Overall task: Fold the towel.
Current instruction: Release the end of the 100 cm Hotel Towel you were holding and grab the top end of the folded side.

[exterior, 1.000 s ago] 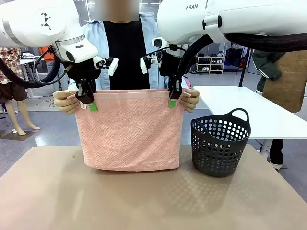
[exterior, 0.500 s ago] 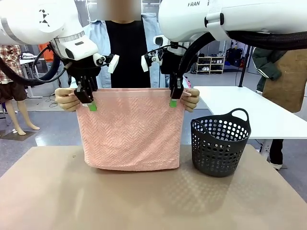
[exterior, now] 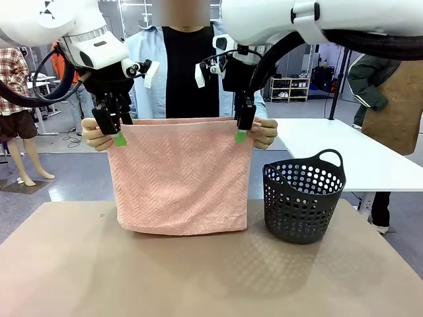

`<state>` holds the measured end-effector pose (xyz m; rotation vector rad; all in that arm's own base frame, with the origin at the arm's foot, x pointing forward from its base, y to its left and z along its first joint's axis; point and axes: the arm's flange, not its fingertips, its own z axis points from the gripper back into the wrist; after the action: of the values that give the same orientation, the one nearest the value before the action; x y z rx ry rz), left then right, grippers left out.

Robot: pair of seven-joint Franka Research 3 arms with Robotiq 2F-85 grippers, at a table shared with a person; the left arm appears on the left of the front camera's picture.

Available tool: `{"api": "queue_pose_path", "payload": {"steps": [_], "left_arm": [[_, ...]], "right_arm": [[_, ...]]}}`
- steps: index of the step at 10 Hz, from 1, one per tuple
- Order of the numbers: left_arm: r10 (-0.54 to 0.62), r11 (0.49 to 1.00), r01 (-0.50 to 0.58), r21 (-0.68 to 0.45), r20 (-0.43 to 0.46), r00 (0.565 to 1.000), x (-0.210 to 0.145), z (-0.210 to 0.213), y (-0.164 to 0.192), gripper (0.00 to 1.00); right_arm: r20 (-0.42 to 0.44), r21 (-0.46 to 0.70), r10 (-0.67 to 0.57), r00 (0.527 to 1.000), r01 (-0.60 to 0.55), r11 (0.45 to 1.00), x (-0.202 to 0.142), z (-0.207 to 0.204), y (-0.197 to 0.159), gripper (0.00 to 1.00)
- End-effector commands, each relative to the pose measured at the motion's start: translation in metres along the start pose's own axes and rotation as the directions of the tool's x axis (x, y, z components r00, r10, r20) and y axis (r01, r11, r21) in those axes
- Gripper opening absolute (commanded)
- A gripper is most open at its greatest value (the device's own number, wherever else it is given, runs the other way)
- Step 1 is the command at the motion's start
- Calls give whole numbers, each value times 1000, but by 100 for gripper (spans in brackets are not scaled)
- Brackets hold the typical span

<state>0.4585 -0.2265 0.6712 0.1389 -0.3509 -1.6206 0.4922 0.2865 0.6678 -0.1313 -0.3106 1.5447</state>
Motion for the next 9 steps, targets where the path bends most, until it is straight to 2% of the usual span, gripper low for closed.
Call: {"api": "queue_pose_path", "payload": {"steps": [1, 2, 3, 5, 7, 9], "left_arm": [[21, 997, -17, 80, -40, 999, 6, 12, 2, 100], [33, 994, -28, 101, -53, 998, 8, 16, 9, 100], [45, 991, -37, 125, -62, 997, 8, 19, 15, 100], [48, 984, -37, 172, -56, 997, 9, 20, 30, 100], [5, 989, -1, 148, -23, 1000, 9, 14, 43, 100], [-4, 995, 8, 98, -35, 999, 9, 5, 50, 100]], "right_arm": [[-12, -92, -2, 1000, 1, 996, 5, 7, 12, 87], [-12, -103, 1, 1000, -3, 995, 8, 13, 11, 98], [-14, -112, 7, 1000, -9, 994, 9, 16, 8, 100], [-15, -112, 6, 1000, -7, 994, 9, 16, -4, 100], [-47, -86, 28, 998, -32, 996, 8, 11, -11, 100], [-54, -75, 41, 998, -45, 996, 6, 6, -20, 100]]}}
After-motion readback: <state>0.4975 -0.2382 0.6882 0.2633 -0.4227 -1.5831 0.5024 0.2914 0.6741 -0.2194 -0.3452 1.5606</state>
